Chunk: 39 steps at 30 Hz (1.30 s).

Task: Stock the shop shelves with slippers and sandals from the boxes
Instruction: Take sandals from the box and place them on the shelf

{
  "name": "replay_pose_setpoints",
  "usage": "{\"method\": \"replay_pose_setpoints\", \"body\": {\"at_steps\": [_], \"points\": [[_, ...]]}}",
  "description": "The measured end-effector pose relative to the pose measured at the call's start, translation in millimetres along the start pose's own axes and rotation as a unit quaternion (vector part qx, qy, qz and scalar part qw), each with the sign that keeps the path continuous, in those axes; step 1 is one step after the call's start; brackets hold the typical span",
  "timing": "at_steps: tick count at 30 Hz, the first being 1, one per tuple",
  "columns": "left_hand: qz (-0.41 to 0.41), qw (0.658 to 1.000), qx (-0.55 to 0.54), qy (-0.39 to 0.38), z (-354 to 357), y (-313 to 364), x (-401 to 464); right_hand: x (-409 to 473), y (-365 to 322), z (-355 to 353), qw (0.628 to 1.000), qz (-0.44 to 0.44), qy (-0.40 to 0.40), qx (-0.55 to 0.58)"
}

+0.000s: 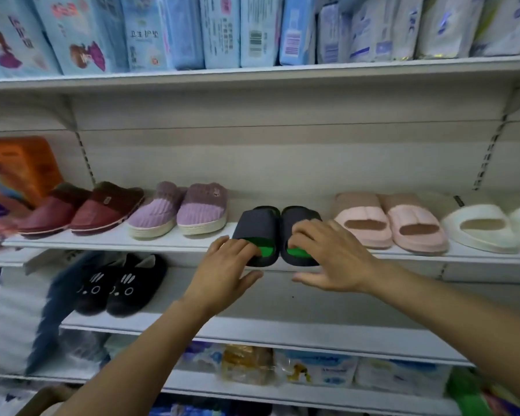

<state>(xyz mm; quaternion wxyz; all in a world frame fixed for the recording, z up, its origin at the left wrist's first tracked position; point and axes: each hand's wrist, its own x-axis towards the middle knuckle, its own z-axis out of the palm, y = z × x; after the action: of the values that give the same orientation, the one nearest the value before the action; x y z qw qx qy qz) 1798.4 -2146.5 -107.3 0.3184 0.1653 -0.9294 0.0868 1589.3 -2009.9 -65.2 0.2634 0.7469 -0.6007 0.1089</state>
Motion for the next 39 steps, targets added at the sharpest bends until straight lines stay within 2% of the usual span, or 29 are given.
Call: {"method": "replay_pose_setpoints", "body": {"at_steps": [2,5,7,11,16,19,23,25,28,33,39], "points": [[0.018,1.000,0.021,0.002,2.5,-0.8,6.0,-3.7,-0.5,9.1,0.999,-0.001,-0.024,-0.045],[0.021,0.997,0.069,0.007,5.0,-4.9,17.7,7.6,2.0,16.2,0.998,0.047,-0.007,-0.028],[-0.010,0.998,0.060,-0.004,5.6,-9.7,28.2,20.0,4.0,15.0,0.996,0.090,-0.005,-0.013],[-0.100,0.992,0.028,-0.066,14.2,-18.7,45.5,42.9,8.3,13.3,0.978,0.196,-0.067,0.025],[-0.161,0.978,-0.049,-0.126,22.7,-25.9,59.5,48.4,6.0,28.7,0.950,0.270,-0.133,0.078],[-0.172,0.975,-0.102,-0.100,14.3,-25.7,57.3,41.6,-5.9,27.1,0.941,0.313,-0.067,0.114],[-0.172,0.976,-0.133,0.003,-6.7,-12.0,31.0,21.3,-30.1,14.5,0.943,0.311,0.047,0.110],[-0.180,0.972,-0.146,0.032,-16.8,4.1,10.3,5.0,-44.1,9.0,0.944,0.303,0.062,0.114],[-0.197,0.966,-0.165,0.022,-22.5,32.6,-24.2,-26.3,-62.6,2.7,0.946,0.299,0.063,0.106],[-0.218,0.961,-0.170,-0.016,-10.1,71.7,-82.6,-95.3,-88.7,4.1,0.949,0.297,0.014,0.104],[-0.273,0.934,-0.211,-0.096,17.0,123.1,-157.1,-184.4,-116.3,29.8,0.937,0.302,-0.084,0.156]]}}
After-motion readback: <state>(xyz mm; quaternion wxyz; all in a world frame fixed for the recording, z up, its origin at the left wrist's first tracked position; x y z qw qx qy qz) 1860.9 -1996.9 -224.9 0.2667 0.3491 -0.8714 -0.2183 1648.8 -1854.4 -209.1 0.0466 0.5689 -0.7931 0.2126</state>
